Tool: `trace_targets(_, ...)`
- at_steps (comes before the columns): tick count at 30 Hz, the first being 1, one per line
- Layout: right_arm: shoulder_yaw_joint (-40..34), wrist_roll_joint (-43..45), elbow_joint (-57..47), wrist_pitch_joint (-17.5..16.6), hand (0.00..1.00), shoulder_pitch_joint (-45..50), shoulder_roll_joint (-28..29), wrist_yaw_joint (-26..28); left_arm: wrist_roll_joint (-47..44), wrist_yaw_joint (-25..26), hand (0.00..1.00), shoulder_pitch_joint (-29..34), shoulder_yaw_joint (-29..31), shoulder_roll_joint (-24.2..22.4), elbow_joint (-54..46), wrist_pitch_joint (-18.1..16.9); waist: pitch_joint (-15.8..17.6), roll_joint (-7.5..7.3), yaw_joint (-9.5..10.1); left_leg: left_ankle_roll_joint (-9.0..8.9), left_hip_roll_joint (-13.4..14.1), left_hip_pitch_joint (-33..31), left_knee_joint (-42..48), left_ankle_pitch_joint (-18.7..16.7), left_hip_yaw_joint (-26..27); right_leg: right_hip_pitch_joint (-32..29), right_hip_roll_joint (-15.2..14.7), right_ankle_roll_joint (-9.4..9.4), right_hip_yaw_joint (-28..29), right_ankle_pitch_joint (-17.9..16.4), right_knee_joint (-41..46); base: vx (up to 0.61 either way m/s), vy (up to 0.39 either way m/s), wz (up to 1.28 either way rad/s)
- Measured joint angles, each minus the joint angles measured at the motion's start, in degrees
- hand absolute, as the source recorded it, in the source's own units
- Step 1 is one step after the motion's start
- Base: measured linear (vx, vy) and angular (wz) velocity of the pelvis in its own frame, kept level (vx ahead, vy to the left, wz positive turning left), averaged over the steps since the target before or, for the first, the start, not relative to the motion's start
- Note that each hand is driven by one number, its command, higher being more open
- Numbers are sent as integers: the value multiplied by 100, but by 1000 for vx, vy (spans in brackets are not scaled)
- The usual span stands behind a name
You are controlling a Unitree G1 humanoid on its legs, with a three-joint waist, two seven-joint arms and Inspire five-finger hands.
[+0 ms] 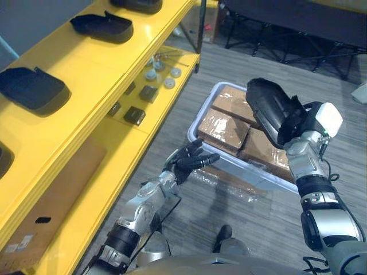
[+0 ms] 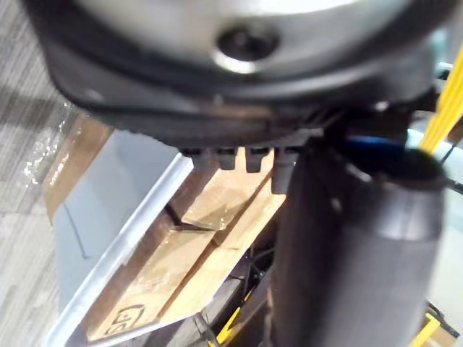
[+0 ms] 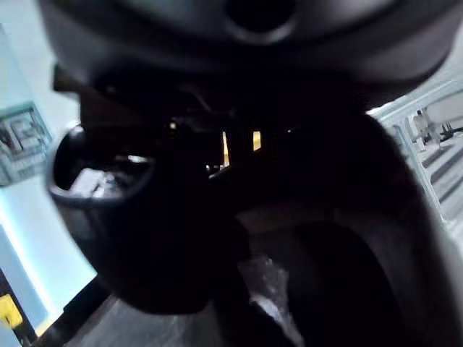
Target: Walk over and take three plastic housings, then place them on the shelf
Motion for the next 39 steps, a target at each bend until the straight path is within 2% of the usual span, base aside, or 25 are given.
trace_targets(2, 2, -249, -246, -270, 0, 136, 3, -57, -454, 75, 100, -26, 10, 2, 2, 73, -34, -4, -70, -2, 28, 44, -2, 0, 15, 27, 21, 1, 35, 23, -28, -20, -17, -13)
trace_targets(3, 34, -497, -389, -547, 0, 219, 3, -66, -829, 116, 100, -27, -3, -6, 45, 104, -67, -2, -92, -8, 49, 78, -4, -5, 63, 27, 38, -10, 103, 53, -65, -35, -15, -18)
trace_targets(6, 147, -842, -640, -1096, 0, 549, 30, -180, -1548, 191, 100, -48, -20, -80, 268, 200, -215, -26, -96, -29, 58, 79, -9, 3, 147, 22, 96, -36, 152, 122, -190, -31, -6, -15)
trace_targets(7, 164, -877, -653, -1152, 0, 579, 41, -192, -1576, 218, 100, -50, -21, -88, 280, 200, -226, -30, -101, -30, 60, 79, -9, 4, 149, 23, 99, -37, 153, 126, -197, -6, -9, -10)
trace_targets(9, 319, -994, -808, -1508, 0, 829, 134, -246, -1948, 361, 100, -87, -23, -160, 424, 194, -319, -41, -131, -33, 59, 86, -8, 6, 190, 19, 114, -36, 200, 182, -260, 1, -7, -10)
trace_targets(11, 404, -1033, -834, -1719, 0, 937, 297, -282, -2145, 369, 100, -112, -23, -166, 476, 164, -342, -55, -184, -33, 57, 119, -8, 5, 226, 19, 113, -33, 248, 197, -261, 3, 2, -11)
trace_targets(13, 537, -1218, -859, -1940, 0, 1100, 437, -294, -2515, 358, 100, -316, -70, -186, 675, 124, -352, -73, -207, -33, 55, 161, -8, 4, 287, 19, 110, -42, 300, 217, -271, -9, 8, -14)
trace_targets(19, 832, -1216, -962, -2385, 0, 1349, 681, -426, -3076, 180, 100, -632, -307, -241, 790, -76, -367, -94, -262, -33, 46, 182, -7, 4, 359, 17, 117, -47, 367, 290, -364, -5, 6, -8)
trace_targets(23, 1149, -1212, -1143, -2717, 0, 1532, 776, -533, -3296, 88, 100, -707, -555, -466, 986, -364, -465, -142, -275, -34, 45, 201, -5, 3, 381, 16, 124, -48, 398, 299, -366, 5, 4, -2)
trace_targets(27, 1477, -1203, -1364, -2903, 0, 1627, 1064, -546, -3297, 100, 100, -717, -825, -477, 1124, -555, -548, -199, -299, -38, 44, 242, -5, -4, 424, 24, 122, -47, 441, 301, -372, 16, 9, -5)
trace_targets(32, 1708, -1035, -1486, -2936, 0, 1738, 1182, -548, -3300, 146, 100, -724, -888, -515, 1287, -633, -589, -224, -284, -41, 35, 278, -6, -14, 428, 24, 109, -49, 441, 297, -379, 0, 0, 0)
trace_targets(33, 1756, -835, -1486, -2935, 0, 1753, 1195, -548, -3306, 169, 0, -724, -923, -517, 1288, -721, -589, -224, -276, -41, 30, 279, -6, -13, 428, 24, 103, -49, 441, 297, -379, 0, 0, 0)
trace_targets(39, 1852, -308, -1507, -2839, 0, 1822, 1395, -706, -3522, 389, 0, -725, -1020, -522, 1292, -1148, -593, -225, -318, -42, 29, 284, -5, -14, 429, 21, 101, -49, 440, 297, -412, 0, 0, 0)
